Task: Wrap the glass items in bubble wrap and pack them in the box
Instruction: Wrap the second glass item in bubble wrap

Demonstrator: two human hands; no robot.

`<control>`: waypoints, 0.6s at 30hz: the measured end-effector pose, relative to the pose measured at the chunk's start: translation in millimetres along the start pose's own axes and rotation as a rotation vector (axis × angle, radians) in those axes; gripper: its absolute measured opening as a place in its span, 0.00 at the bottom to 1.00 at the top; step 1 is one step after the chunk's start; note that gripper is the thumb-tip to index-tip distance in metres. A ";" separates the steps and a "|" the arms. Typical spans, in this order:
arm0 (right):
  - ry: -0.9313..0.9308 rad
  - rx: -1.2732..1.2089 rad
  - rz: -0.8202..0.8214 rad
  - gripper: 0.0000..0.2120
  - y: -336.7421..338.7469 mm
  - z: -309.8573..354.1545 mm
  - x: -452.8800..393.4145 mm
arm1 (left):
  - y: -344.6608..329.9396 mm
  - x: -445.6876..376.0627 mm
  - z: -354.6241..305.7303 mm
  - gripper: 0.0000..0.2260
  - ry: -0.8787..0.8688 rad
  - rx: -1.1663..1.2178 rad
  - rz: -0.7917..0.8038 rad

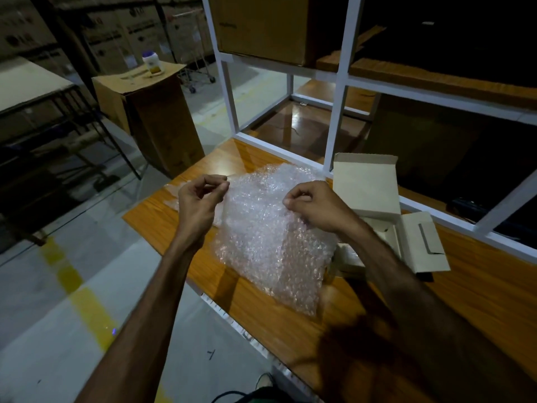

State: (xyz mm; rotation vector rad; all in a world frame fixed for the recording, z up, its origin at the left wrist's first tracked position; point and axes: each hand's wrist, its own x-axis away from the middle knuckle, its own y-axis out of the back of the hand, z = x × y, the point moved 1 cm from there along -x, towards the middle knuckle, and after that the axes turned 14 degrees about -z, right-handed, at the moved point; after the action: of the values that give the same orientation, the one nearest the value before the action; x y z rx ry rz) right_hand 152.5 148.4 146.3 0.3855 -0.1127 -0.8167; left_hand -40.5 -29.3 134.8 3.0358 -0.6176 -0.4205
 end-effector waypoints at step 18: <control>-0.168 -0.127 -0.243 0.11 12.2 -22.5 33.2 | -62.1 120.2 11.3 0.30 0.154 -0.479 0.390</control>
State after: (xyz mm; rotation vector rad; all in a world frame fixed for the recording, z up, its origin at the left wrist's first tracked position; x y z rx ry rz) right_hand 189.1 138.3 128.4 0.2124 -0.1719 -1.0910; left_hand 86.7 -18.0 88.7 2.3982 -0.9172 -0.2672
